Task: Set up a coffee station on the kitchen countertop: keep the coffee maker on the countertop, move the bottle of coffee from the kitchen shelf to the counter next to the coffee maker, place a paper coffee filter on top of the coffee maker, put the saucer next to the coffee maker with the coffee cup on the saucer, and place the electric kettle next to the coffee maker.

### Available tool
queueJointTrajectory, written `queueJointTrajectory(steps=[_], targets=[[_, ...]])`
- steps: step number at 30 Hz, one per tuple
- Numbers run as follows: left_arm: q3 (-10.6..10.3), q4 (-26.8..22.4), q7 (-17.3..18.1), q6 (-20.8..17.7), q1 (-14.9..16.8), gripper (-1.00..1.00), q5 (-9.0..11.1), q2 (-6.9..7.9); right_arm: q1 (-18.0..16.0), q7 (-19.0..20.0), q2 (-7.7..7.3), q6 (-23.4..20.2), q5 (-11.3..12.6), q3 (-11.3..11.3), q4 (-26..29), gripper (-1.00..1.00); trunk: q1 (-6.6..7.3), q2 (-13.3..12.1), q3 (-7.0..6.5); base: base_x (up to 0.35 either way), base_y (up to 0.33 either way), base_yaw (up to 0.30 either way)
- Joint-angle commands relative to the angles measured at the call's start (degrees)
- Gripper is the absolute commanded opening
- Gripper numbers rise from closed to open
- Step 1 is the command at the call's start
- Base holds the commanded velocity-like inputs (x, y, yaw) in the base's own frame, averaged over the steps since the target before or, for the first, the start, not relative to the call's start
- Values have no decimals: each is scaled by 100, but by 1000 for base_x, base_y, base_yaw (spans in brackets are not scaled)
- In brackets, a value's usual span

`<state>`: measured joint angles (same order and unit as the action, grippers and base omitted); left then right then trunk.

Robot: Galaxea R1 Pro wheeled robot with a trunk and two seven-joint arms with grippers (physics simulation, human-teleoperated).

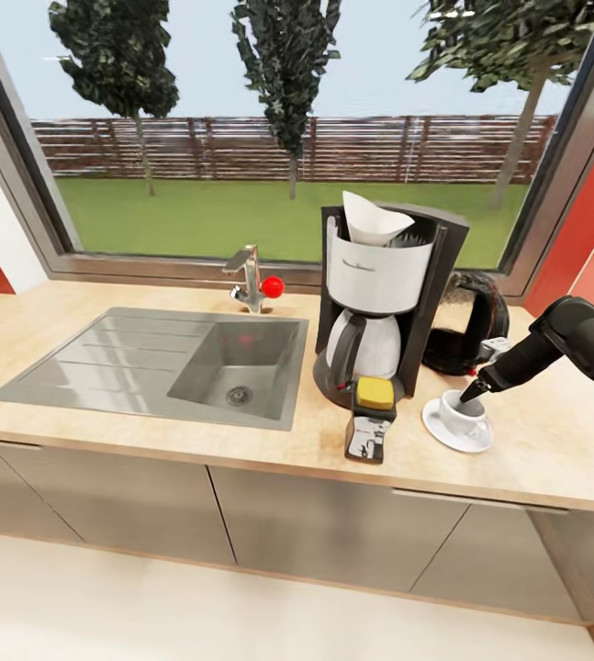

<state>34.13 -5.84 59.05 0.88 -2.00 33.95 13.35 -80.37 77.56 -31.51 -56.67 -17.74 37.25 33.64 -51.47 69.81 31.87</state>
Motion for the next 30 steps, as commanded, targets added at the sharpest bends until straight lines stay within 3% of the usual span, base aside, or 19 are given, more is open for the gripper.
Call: queueJointTrajectory(steps=[1, 15, 30], targets=[[-38, -5, 10, 9, -2, 100, 42, 1, -5, 57, -4, -37, -54, 9, 11, 100, -1, 3, -4, 0, 0, 0], [-38, -5, 10, 9, -2, 100, 40, 1, -5, 61, -11, -37, -54, 1, 11, 100, -1, 3, -128, 0, 0, 0], [-38, -7, 10, 9, -2, 100, 42, 1, -5, 57, -80, -37, -46, -6, 11, 100, -1, 3, -147, -213, 0, 0]])
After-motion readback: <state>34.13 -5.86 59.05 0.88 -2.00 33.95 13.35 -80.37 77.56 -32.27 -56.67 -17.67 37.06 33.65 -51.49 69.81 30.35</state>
